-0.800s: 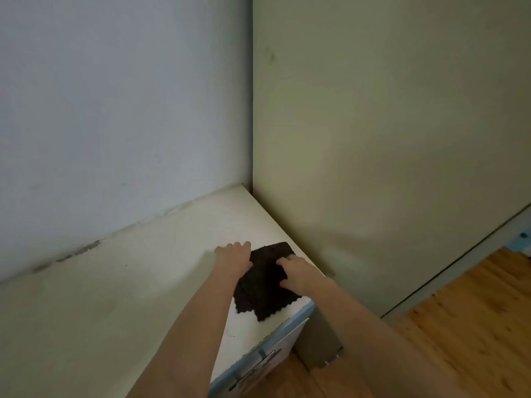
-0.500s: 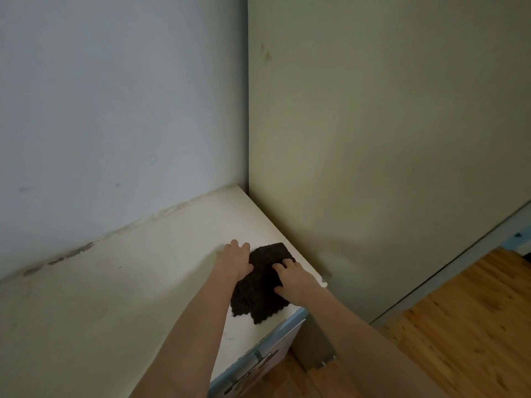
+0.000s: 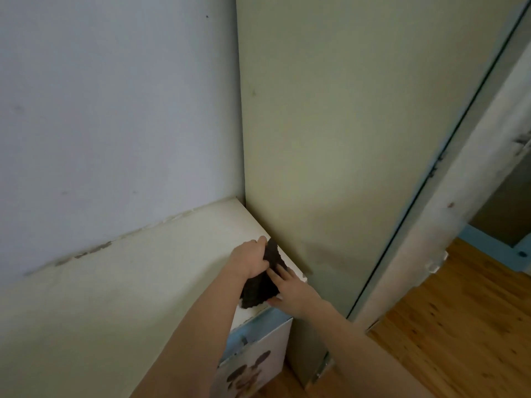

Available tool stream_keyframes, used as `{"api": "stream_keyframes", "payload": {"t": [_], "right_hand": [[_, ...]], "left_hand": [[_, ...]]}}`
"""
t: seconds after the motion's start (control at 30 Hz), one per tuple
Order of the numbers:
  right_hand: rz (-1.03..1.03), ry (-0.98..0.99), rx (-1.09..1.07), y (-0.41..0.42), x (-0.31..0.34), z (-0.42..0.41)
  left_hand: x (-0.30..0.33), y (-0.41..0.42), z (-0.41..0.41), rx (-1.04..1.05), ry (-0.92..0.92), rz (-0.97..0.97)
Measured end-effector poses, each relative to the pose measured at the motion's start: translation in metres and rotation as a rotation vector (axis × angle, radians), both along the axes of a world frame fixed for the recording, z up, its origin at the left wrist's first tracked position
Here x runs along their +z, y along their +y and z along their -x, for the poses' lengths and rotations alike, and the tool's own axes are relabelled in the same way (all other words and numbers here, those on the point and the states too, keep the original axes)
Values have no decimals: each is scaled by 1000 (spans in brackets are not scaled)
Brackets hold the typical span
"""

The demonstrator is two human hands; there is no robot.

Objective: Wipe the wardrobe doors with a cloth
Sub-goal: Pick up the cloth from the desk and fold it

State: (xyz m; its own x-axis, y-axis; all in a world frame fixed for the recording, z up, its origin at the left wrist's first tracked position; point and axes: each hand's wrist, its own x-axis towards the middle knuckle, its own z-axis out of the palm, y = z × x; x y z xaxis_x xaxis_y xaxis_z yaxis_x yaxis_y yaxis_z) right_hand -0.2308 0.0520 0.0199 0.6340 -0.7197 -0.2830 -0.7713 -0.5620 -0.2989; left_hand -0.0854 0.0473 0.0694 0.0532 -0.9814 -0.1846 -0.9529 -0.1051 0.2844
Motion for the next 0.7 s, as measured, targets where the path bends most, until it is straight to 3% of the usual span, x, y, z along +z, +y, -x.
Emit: {"api": "stream_keyframes", "payload": {"t": [0.4, 0.7], "right_hand": [[73, -124, -75, 62, 42, 141], [207, -289, -238, 65, 73, 249]], "left_hand": [[73, 56, 176, -276, -173, 25], [117, 59, 289, -380, -209, 193]]}}
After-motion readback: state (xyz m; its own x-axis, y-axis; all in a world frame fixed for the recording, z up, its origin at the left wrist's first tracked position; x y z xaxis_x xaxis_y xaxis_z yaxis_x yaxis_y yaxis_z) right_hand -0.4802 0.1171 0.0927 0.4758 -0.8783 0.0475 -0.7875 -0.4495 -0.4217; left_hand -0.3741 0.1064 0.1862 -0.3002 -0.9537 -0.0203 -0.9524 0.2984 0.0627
